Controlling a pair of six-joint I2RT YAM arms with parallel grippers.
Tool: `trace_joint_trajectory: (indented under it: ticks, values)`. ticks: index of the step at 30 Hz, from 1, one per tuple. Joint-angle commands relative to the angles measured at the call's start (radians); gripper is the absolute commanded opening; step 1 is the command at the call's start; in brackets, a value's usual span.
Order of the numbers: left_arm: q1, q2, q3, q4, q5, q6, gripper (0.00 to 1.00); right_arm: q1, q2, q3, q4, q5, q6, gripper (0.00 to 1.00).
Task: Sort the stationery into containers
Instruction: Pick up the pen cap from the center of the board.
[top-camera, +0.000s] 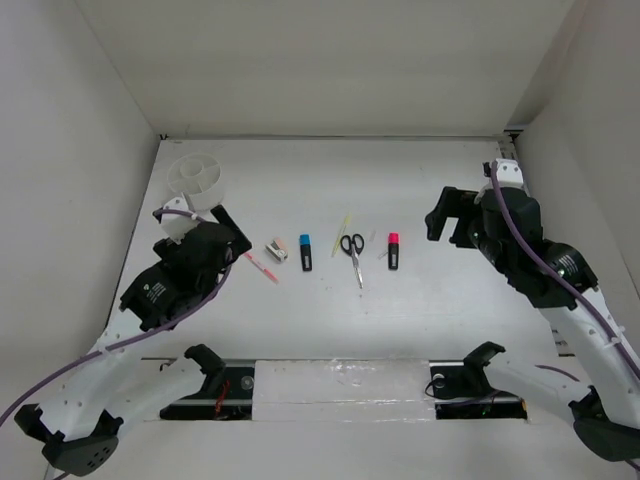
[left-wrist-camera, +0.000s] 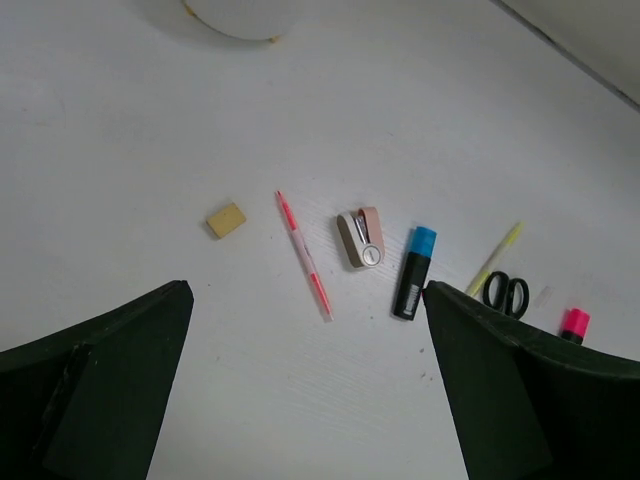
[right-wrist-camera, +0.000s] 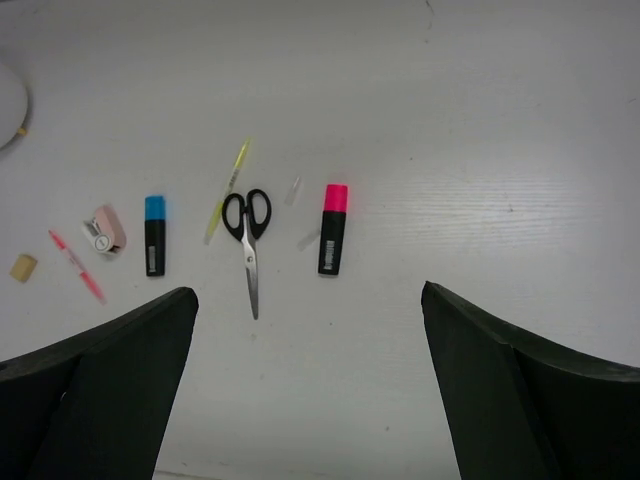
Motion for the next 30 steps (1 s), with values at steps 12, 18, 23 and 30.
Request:
trace_joint_trajectory:
  ticks: [12, 18, 23, 30]
  values:
    - [0.0, -0.034, -0.023, -0.036, -0.062, -0.109, 1.0, 0.031, 0.012, -0.168, 0.332, -0.087, 0.172, 1.0]
    - [0.0, -0.025, -0.023, -0.016, -0.042, -0.082, 1.0, 0.139, 0.316, -0.069, 0.207, 0.044, 0.377, 1.0]
    - [0.0, -0.025, -0.032, -0.007, -0.042, -0.082, 1.0, 0.203, 0.468, -0.06, 0.221, 0.124, 0.536, 0.94]
    - [0.0, -0.025, -0.041, 0.014, -0.022, -0.048, 1.0, 0.203, 0.625, -0.051, 0.164, 0.196, 0.749, 0.73]
